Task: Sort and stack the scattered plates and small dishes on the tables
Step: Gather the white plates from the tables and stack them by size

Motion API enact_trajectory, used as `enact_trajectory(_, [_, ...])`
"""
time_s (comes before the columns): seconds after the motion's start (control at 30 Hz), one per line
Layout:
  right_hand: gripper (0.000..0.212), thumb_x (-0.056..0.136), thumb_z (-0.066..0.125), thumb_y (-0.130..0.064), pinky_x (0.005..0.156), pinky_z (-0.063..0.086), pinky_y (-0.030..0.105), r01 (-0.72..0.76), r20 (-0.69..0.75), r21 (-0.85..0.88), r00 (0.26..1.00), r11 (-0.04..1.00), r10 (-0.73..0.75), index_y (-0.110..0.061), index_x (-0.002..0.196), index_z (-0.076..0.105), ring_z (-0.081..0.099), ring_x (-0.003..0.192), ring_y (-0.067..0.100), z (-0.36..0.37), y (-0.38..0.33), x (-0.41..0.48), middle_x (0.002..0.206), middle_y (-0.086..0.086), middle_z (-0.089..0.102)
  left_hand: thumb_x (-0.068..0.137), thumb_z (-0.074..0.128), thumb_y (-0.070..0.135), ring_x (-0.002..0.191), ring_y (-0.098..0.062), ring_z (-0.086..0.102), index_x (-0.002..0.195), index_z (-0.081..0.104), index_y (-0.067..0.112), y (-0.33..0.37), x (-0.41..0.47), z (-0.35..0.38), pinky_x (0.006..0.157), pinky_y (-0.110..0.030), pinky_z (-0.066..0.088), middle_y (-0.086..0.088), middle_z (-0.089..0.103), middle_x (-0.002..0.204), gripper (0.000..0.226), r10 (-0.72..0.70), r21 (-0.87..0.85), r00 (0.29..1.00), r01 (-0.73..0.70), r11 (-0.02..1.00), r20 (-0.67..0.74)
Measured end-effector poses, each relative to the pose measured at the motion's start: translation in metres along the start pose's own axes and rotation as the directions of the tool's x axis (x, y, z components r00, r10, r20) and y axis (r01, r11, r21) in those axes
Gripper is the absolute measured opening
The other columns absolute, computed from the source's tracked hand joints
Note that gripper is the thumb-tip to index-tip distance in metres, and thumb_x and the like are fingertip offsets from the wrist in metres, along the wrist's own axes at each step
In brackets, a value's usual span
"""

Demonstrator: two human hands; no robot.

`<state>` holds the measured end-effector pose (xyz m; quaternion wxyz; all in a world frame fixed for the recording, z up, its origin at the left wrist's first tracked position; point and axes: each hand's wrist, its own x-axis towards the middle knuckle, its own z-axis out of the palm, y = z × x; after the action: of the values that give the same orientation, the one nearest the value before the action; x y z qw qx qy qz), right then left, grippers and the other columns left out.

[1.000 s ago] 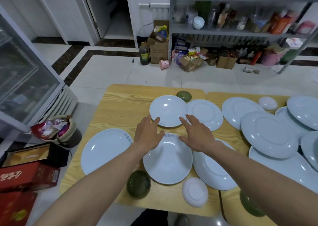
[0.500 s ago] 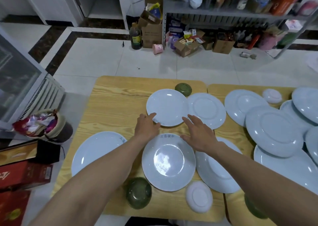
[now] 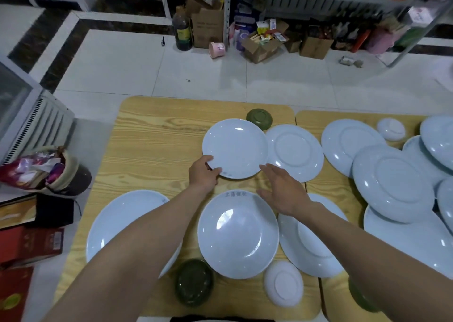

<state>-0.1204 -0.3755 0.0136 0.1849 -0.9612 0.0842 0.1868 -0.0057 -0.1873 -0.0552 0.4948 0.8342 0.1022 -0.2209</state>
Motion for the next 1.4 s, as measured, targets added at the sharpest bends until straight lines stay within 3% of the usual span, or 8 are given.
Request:
enact_trajectory(0.07, [0.069, 0.098, 0.055, -0.039, 0.105, 0.037, 0.037, -0.006, -0.006, 0.016, 1.0, 1.0, 0.007, -0.021, 0.156, 0.023, 0.026, 0.145, 0.021, 0.002, 0.001, 0.001, 0.161, 0.0, 0.026, 0.083, 0.074, 0.0, 0.063, -0.023, 0.059, 0.126, 0.06, 0.01, 0.001, 0.001, 0.003, 0.052, -0.024, 0.055, -0.002, 0.05, 0.081, 0.046, -0.058, -0.114, 0.998, 0.056, 0.992, -0.009])
enact_trajectory(0.2, [0.068, 0.098, 0.056, -0.038, 0.104, 0.038, 0.037, -0.014, -0.007, 0.037, 1.0, 0.999, 0.015, -0.021, 0.156, 0.024, 0.029, 0.144, 0.022, 0.007, 0.004, -0.001, 0.16, 0.0, 0.029, 0.079, 0.073, -0.01, 0.092, -0.032, 0.067, 0.126, 0.062, 0.01, 0.002, 0.003, 0.008, 0.071, -0.035, 0.062, -0.001, 0.051, 0.089, 0.053, -0.11, -0.269, 0.994, 0.099, 0.958, -0.025])
enact_trajectory(0.33, [0.068, 0.097, 0.057, -0.037, 0.101, 0.04, 0.038, -0.003, -0.02, 0.071, 1.0, 0.997, 0.004, -0.021, 0.155, 0.025, 0.033, 0.14, 0.023, 0.007, 0.007, -0.007, 0.155, 0.001, 0.036, 0.077, 0.068, -0.019, 0.096, -0.029, 0.064, 0.131, 0.061, 0.011, 0.006, 0.0, 0.007, 0.055, -0.024, 0.059, 0.006, 0.055, 0.095, 0.061, -0.176, -0.442, 0.984, 0.141, 0.886, -0.039])
enact_trajectory(0.47, [0.067, 0.097, 0.057, -0.036, 0.105, 0.038, 0.038, -0.001, -0.025, 0.084, 1.0, 0.996, 0.003, -0.019, 0.154, 0.027, 0.032, 0.142, 0.023, 0.003, 0.01, -0.014, 0.157, 0.001, 0.034, 0.077, 0.066, -0.021, 0.1, -0.03, 0.064, 0.13, 0.062, 0.012, 0.011, -0.009, 0.001, 0.058, -0.028, 0.061, 0.004, 0.059, 0.099, 0.062, -0.176, -0.529, 0.982, 0.114, 0.841, -0.067])
enact_trajectory(0.9, [0.054, 0.097, 0.058, -0.036, 0.104, 0.038, 0.034, 0.043, 0.003, 0.124, 0.999, 0.991, -0.044, -0.016, 0.145, 0.044, 0.042, 0.134, 0.024, 0.019, 0.015, -0.058, 0.148, 0.007, 0.041, 0.076, 0.069, -0.018, 0.091, -0.027, 0.069, 0.126, 0.064, 0.013, 0.016, -0.09, -0.029, 0.062, -0.028, 0.06, -0.002, 0.056, 0.101, 0.059, -0.053, -0.62, 0.984, -0.066, 0.782, -0.17])
enact_trajectory(1.17, [0.049, 0.091, 0.068, -0.027, 0.093, 0.04, 0.027, -0.093, 0.171, 0.228, 0.984, 0.969, 0.054, -0.01, 0.135, 0.052, 0.051, 0.118, 0.027, 0.057, 0.024, -0.075, 0.132, 0.016, 0.049, 0.077, 0.07, -0.019, 0.088, -0.024, 0.07, 0.123, 0.065, 0.014, 0.002, -0.126, -0.043, 0.062, -0.026, 0.06, -0.003, 0.058, 0.103, 0.057, -0.081, -0.661, 0.971, -0.09, 0.745, -0.224])
enact_trajectory(1.3, [0.045, 0.085, 0.074, -0.018, 0.089, 0.04, 0.022, -0.155, 0.149, 0.35, 0.983, 0.924, 0.108, -0.008, 0.126, 0.059, 0.053, 0.119, 0.025, 0.07, 0.026, -0.078, 0.129, 0.011, 0.057, 0.078, 0.068, -0.019, 0.083, -0.02, 0.069, 0.123, 0.065, 0.013, -0.002, -0.135, -0.046, 0.059, -0.023, 0.058, -0.003, 0.056, 0.102, 0.056, -0.094, -0.675, 0.968, -0.091, 0.732, -0.232])
enact_trajectory(1.4, [0.043, 0.079, 0.08, -0.015, 0.085, 0.045, 0.026, -0.214, 0.142, 0.463, 0.976, 0.86, 0.167, -0.01, 0.118, 0.062, 0.056, 0.102, 0.022, 0.076, 0.026, -0.079, 0.114, 0.009, 0.057, 0.077, 0.068, -0.02, 0.083, -0.02, 0.069, 0.124, 0.065, 0.012, -0.006, -0.138, -0.047, 0.06, -0.025, 0.059, -0.003, 0.053, 0.098, 0.056, -0.108, -0.686, 0.967, -0.083, 0.723, -0.231])
